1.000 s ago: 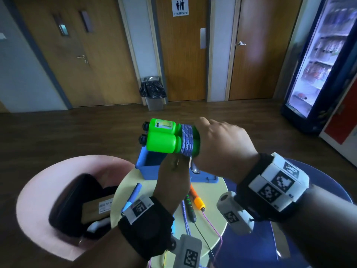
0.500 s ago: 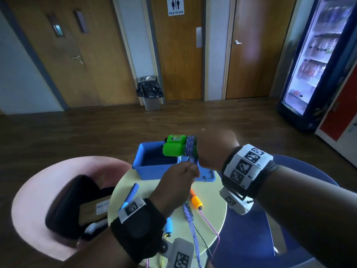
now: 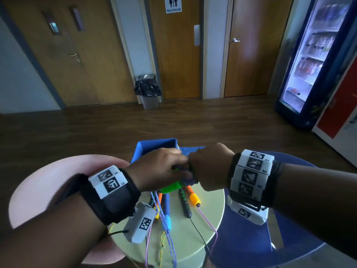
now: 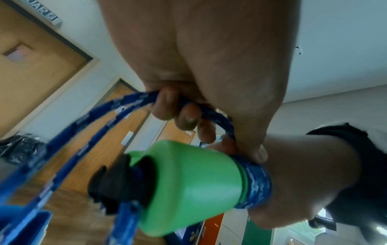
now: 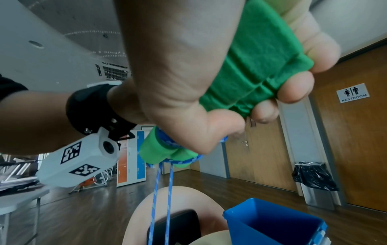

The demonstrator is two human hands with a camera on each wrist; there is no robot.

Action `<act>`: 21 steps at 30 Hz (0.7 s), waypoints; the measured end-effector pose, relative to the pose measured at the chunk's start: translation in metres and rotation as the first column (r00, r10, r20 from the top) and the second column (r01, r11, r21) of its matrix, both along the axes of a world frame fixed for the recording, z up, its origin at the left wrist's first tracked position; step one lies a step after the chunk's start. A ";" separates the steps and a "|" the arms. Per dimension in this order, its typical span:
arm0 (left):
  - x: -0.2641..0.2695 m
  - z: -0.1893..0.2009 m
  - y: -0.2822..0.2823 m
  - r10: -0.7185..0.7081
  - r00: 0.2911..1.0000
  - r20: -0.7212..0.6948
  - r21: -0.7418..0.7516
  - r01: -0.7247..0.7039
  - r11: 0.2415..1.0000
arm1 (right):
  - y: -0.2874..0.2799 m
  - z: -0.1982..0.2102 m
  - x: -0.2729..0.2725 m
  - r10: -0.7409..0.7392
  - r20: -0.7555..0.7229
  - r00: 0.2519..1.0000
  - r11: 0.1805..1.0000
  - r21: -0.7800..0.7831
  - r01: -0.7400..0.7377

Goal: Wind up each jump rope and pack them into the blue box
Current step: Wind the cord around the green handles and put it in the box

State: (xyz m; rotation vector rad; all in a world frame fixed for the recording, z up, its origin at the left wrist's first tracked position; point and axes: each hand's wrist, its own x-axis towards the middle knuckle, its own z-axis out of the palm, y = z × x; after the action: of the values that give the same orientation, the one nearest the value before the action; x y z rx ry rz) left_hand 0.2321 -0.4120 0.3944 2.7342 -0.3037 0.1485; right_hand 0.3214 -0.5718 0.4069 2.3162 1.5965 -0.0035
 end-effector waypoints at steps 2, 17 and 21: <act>0.002 0.000 0.001 -0.006 0.999 -0.051 -0.037 0.004 0.999 | -0.004 0.004 -0.001 0.029 -0.009 1.000 1.000 -0.007 -0.030; 0.004 0.005 0.005 0.039 0.961 -0.275 -0.245 -0.109 0.963 | -0.040 0.011 0.004 -0.066 -0.166 0.984 0.975 0.201 0.099; 0.003 0.009 0.004 0.012 0.954 -0.299 -0.228 -0.083 0.970 | -0.039 0.008 0.001 -0.059 -0.090 0.994 0.974 0.213 0.077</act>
State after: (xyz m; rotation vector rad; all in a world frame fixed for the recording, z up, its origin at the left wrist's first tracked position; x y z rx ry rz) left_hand 0.2351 -0.4078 0.4030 2.4789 -0.1249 -0.1992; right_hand 0.3228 -0.6108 0.4149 2.5674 1.6277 0.0621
